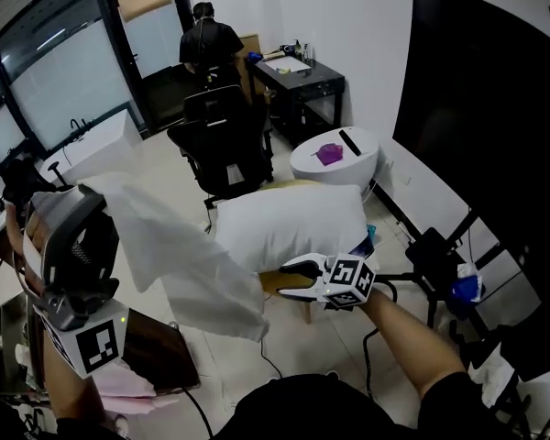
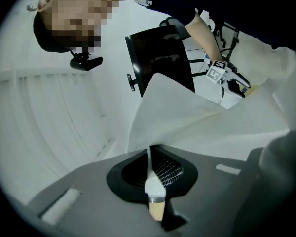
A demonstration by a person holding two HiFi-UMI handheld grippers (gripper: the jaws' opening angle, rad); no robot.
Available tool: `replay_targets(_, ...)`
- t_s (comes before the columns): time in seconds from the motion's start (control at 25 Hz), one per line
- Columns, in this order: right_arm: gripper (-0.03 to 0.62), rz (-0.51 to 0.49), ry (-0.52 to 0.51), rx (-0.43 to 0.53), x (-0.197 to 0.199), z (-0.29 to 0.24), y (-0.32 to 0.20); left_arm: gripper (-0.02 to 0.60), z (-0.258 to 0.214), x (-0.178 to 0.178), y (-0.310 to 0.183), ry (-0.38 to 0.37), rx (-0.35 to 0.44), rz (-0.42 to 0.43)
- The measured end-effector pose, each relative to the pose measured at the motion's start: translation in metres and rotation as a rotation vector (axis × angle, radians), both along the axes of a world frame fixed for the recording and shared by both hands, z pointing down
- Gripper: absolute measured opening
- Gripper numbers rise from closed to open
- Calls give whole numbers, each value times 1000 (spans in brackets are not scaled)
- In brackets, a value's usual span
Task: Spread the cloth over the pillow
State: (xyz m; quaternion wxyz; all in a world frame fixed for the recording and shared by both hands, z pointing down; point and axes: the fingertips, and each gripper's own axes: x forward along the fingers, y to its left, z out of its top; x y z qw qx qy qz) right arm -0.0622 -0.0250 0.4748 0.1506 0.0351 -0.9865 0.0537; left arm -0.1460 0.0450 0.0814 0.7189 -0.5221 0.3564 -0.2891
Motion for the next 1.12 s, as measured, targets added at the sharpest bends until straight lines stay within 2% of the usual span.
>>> replay_targets(0.12,223,-69,17,-15,-24,13,13,1,-18,-9,9,39,18,-8)
replay_targets(0.24,238,-174,82,0,-46,35,35,1,-31,-15,15,67,28,-13)
replay_targets(0.36,274,-270,153,22,-58,57,56,1,-37,-17,19,79,22,-13)
replay_targets(0.44,301,-325,172,-1,-64,67,68,1,-36,-17,21,79,16,-13)
replay_targets(0.52,300,-386,192,-24,-69,75,84,1,-32,-17,21,76,8,-18)
replay_targets(0.56,275,-408,199,-25,-69,77,91,1,-30,-17,20,75,3,-20)
replay_targets(0.64,156,-399,189,-11,-69,76,94,1,-26,-18,17,71,-7,-22)
replay_targets(0.72,146,-348,169,6,-71,77,84,1,-26,-19,17,70,-14,-16)
replay_targets(0.76,198,-331,170,12,-73,79,79,1,-27,-19,19,68,-15,-11)
replay_targets(0.8,279,-328,180,19,-75,82,75,1,-28,-19,22,64,-13,-5)
replay_targets(0.84,315,-335,194,29,-76,85,74,1,-30,-17,24,59,-10,1)
replay_targets(0.88,333,-347,206,41,-78,86,74,1,-32,-15,26,53,-5,7)
replay_targets(1.12,347,-382,213,73,-89,75,66,1,-44,-9,33,58,16,29)
